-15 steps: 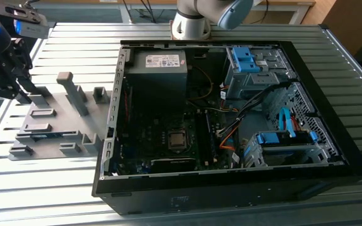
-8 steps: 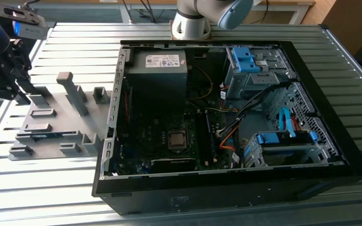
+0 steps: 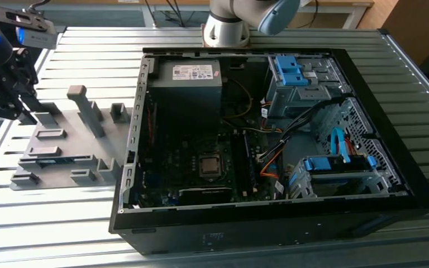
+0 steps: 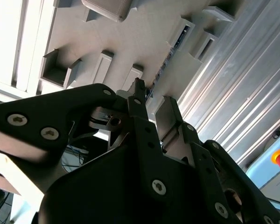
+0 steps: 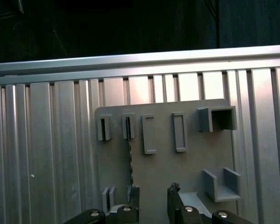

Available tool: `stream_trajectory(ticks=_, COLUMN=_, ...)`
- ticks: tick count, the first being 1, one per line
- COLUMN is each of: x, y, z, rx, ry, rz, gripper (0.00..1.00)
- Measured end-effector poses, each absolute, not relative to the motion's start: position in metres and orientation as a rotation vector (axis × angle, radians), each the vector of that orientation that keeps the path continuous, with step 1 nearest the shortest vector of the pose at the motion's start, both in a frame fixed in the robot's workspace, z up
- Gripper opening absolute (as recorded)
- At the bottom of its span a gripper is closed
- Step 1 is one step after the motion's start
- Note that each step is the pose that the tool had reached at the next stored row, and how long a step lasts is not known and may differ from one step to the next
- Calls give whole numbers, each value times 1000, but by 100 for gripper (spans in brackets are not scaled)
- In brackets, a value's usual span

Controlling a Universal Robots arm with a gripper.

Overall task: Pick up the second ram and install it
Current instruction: 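Pick up the second ram and move it above second insertion slot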

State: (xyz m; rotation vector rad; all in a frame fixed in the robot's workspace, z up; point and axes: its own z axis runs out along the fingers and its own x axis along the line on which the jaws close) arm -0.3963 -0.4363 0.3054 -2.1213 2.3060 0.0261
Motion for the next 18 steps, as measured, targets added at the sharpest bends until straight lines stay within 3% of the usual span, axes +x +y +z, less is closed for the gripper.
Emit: stream_trajectory(ticks=18, x=-396, y=-436, z=301, rx=-2121, ry=2306, rz=26, gripper=37)
